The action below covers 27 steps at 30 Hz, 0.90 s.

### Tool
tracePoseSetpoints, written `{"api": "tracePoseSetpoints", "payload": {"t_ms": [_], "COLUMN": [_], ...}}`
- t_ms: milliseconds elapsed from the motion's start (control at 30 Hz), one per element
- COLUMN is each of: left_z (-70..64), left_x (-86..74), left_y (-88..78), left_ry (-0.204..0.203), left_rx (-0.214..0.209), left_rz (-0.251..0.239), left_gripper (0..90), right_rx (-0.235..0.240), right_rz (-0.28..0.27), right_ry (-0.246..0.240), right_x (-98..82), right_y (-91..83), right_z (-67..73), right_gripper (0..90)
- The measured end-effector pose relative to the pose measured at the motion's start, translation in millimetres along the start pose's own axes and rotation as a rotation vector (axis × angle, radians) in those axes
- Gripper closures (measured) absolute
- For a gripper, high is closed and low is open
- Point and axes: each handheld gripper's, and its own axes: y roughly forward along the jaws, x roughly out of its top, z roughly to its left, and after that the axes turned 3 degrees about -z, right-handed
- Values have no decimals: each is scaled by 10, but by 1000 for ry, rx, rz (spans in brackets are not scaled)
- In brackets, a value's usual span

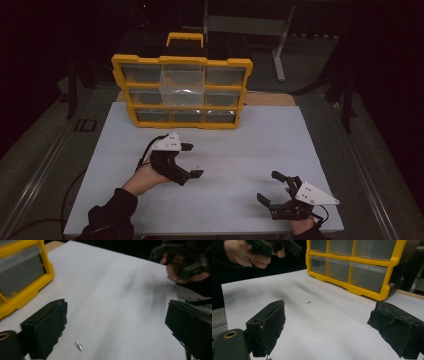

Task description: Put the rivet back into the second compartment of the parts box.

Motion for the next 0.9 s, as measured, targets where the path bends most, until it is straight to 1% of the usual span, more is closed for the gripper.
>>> {"api": "tracePoseSetpoints", "payload": {"t_ms": [33,100,133,200,267,333,367,400,467,500,533,600,633,700,733,767,833,867,900], "left_z": [22,47,54,63,110,137,150,158,179,190,199,212,219,226,230,231,235,240,241], "left_x": [-74,-140,-170,-193,-269,-319,-341,-361,-397,-418,-430,-464,-477,-500,-508,-518,-525,-545,-556], "left_y": [51,95,120,138,205,252,276,302,343,374,390,444,463,501,513,532,543,572,590], "left_ry": [-12,-21,-21,-24,-47,-56,-68,-71,-85,-84,-87,-90,-90,-84,-81,-74,-69,-70,-64], "left_rx": [1,9,28,35,57,78,77,98,94,110,105,125,127,148,147,165,167,168,164], "left_rz": [2,0,-2,-1,9,19,23,31,37,53,62,84,95,119,126,143,151,166,180], "left_gripper": [77,120,134,137,137,169,179,203,218,230,242,263,277,296,312,328,365,394,412], "right_rx": [-1,-2,-2,-2,-1,-1,0,0,-1,-1,-1,1,1,0,-1,-1,-1,0,0], "right_rz": [0,0,-1,0,2,2,1,-1,0,-1,0,0,1,0,0,-1,0,1,1], "right_ry": [-1,-3,-4,-2,-1,-4,-3,-1,-1,0,-1,-2,-4,-1,-1,-2,-1,-1,-1], "right_x": [1,3,3,2,0,1,1,1,0,0,0,0,0,1,2,1,1,1,1], "right_y": [-1,-3,-3,-2,2,2,0,-1,-3,-3,-2,0,-1,-3,-5,-5,-5,-4,-4], "right_z": [1,1,1,1,2,3,2,0,-2,-2,0,1,1,0,-1,-2,-1,0,0], "right_gripper": [111,110,111,110,110,111,111,111,110,111,110,110,110,111,111,110,111,111,111]}}
